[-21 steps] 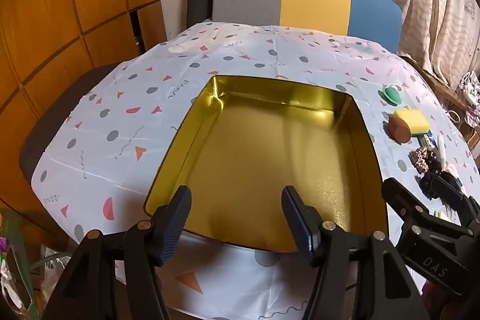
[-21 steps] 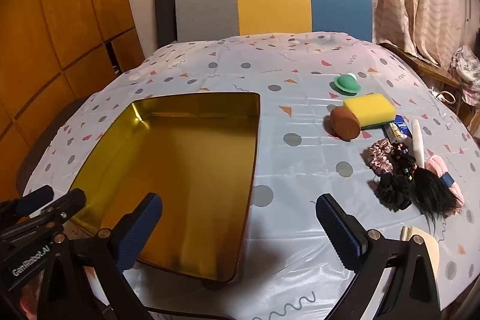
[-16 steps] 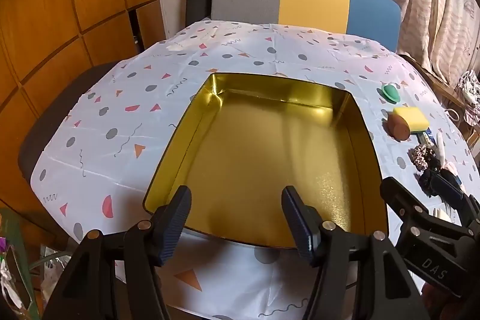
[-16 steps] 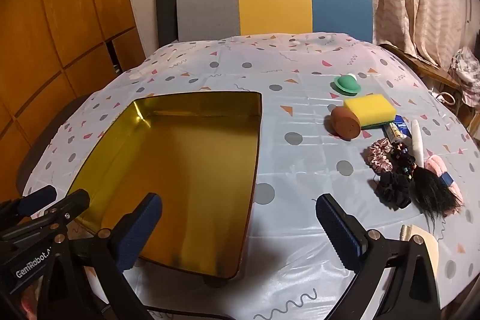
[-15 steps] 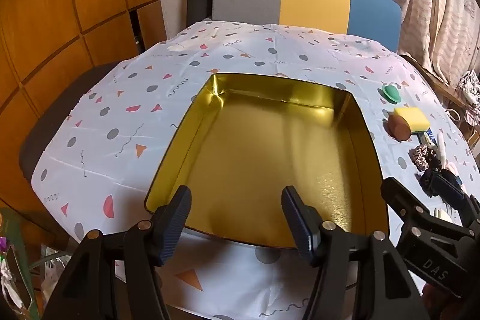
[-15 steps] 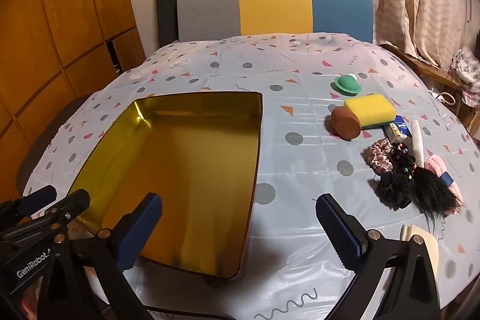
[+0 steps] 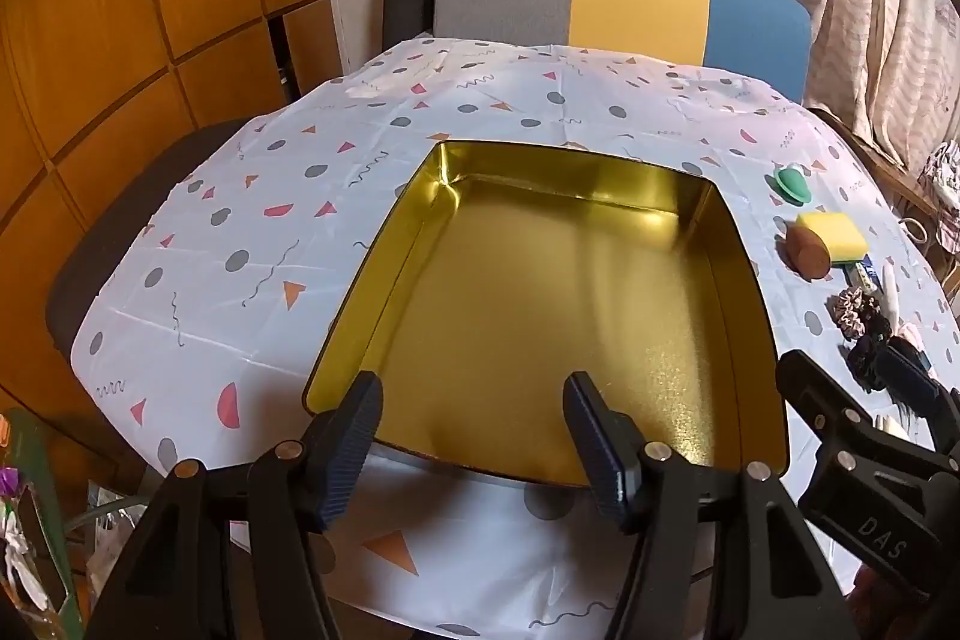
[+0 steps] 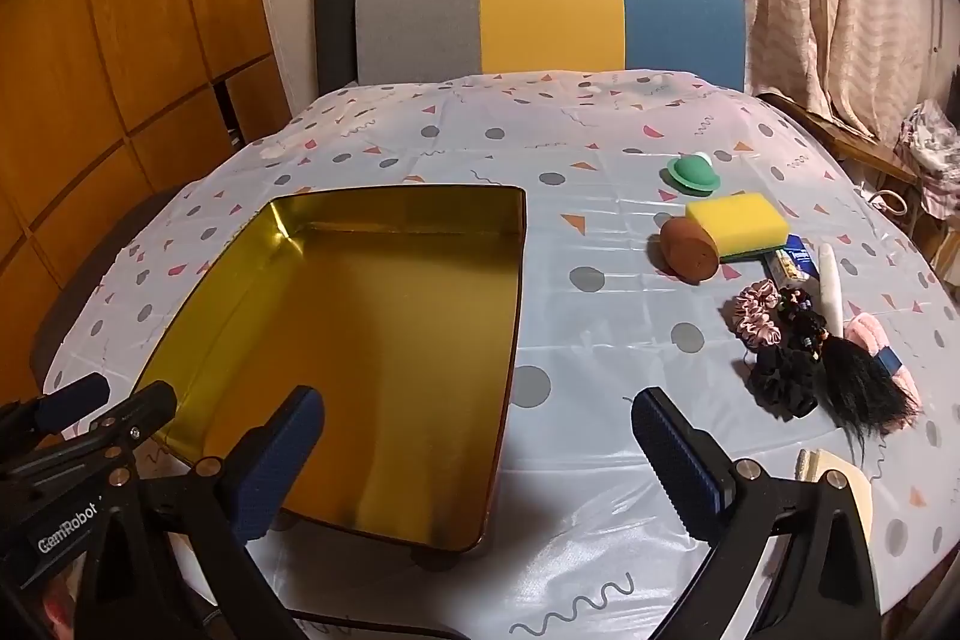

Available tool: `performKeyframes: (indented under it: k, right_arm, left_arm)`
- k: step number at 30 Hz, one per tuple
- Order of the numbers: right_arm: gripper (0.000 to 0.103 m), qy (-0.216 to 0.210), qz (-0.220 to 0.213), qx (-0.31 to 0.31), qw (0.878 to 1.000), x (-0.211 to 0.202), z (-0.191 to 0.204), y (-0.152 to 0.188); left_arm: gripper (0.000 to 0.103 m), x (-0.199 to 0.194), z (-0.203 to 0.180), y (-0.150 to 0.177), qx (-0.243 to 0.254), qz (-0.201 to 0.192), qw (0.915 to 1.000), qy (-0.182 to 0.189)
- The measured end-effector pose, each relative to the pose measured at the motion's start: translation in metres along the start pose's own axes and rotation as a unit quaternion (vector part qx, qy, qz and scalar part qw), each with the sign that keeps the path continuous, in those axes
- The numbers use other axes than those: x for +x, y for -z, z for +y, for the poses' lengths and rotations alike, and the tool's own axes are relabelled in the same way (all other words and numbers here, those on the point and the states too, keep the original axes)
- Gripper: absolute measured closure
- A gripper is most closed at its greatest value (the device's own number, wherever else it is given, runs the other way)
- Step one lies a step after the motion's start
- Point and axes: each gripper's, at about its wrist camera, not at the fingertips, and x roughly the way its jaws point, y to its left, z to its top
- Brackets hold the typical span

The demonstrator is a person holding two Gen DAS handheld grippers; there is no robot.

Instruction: Organize rigid objects

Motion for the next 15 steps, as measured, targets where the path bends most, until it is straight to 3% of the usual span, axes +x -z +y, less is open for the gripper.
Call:
performKeyframes:
  k: [15]
  right_arm:
    - [0.000, 0.003, -0.008, 0.005, 1.000, -0.0052, -0.0039, 0.0022]
  left_arm:
    - [0.040, -0.0028, -0.0010, 0.0039, 0.002, 0.002, 1.0000, 0.003]
